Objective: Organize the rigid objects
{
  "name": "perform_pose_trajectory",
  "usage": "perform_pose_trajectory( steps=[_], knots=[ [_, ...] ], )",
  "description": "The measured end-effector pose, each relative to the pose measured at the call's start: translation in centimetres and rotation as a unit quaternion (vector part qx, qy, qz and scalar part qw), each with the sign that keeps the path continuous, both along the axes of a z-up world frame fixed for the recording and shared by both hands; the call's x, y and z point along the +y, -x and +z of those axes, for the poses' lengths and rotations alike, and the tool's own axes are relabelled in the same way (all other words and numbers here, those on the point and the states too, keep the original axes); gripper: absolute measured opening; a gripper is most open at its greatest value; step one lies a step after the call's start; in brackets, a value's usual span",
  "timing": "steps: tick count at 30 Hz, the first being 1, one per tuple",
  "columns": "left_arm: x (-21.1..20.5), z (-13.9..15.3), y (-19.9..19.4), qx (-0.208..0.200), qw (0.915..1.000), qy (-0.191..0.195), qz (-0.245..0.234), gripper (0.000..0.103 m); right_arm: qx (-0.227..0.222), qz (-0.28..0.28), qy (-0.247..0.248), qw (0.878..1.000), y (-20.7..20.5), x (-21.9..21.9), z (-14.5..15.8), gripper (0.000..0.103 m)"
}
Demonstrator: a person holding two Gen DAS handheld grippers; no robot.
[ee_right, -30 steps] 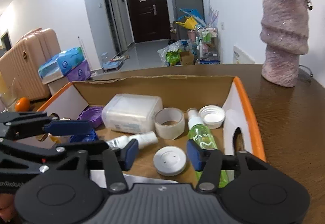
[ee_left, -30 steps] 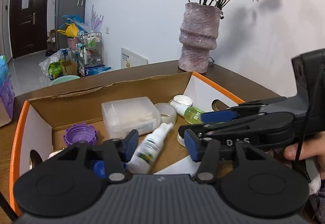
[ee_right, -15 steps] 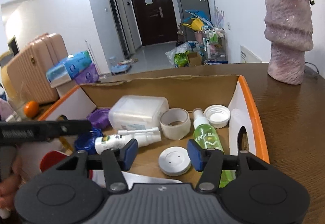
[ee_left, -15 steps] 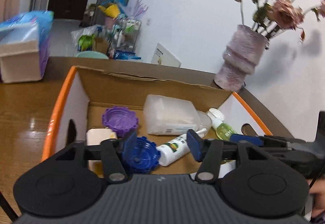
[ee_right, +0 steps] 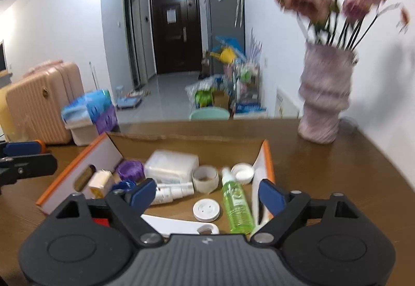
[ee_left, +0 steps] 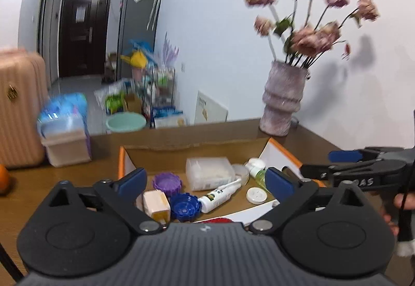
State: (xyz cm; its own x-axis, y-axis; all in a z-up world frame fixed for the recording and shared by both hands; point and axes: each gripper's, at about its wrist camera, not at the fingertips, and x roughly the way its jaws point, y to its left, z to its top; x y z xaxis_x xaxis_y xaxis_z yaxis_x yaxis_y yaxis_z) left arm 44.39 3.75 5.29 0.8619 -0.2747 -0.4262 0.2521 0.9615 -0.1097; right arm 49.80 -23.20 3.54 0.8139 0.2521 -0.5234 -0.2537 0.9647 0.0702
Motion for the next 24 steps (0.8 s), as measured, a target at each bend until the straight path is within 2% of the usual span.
perform_pose_trajectory(
  steps=[4, 7, 12, 17, 21, 24],
  knots=[
    [0.2, 2.0, 4.0, -0.044, 0.9988, -0.016, 0.014, 0.103, -0.052, -0.021, 0.011, 0.998, 4.6, -0.7, 3.0, 0.099],
    [0.6, 2.9, 6.6, -0.064, 0.9975, -0.023, 0.020, 0.103, -0.094, -0.039, 0.009, 0.995, 8.2, -1.2, 4.5, 0.100],
    [1.0, 3.4, 10.8, -0.112, 0.9925, -0.030, 0.039, 0.103, -0.188, -0.050, -0.018, 0.981, 14.6, -1.7, 4.9, 0.103],
    [0.5, 2.4, 14.8, -0.179, 0.9806, -0.064, 0.045, 0.103, -0.216, -0.048, -0.008, 0.975, 17.9, -0.9, 3.7, 0.103],
    [-0.1, 1.3, 17.2, -0.191, 0.9768, -0.086, 0.044, 0.103, -0.209, -0.045, -0.005, 0.977, 19.5, -0.4, 2.6, 0.103],
    [-0.1, 0.6, 18.9, -0.194, 0.9766, -0.074, 0.057, 0.103, -0.202, -0.048, -0.006, 0.978, 20.8, -0.1, 1.6, 0.103]
  ],
)
